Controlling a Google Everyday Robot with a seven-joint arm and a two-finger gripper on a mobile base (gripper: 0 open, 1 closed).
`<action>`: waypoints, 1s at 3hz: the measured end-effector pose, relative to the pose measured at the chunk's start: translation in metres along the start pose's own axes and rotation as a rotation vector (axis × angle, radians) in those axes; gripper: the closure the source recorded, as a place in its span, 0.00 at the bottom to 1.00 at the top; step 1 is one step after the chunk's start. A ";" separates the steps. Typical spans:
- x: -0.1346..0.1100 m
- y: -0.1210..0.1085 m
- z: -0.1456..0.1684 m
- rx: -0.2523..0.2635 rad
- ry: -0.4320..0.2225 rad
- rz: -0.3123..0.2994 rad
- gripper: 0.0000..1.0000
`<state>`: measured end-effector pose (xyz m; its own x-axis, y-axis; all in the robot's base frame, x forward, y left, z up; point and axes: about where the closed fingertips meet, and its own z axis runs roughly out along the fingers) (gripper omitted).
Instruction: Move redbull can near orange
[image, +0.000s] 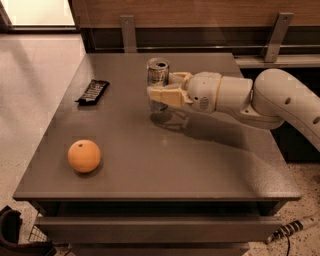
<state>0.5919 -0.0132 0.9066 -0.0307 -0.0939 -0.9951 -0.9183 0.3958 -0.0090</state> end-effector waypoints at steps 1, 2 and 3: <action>0.014 0.041 -0.005 -0.020 0.026 -0.005 1.00; 0.030 0.083 -0.009 -0.031 0.034 -0.018 1.00; 0.043 0.118 -0.007 -0.054 0.026 -0.040 1.00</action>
Offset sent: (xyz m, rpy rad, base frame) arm -0.1460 0.0389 -0.0590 -0.0575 -0.0161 0.0514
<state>0.4791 0.0229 0.8635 -0.0027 -0.1324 -0.9912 -0.9390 0.3411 -0.0430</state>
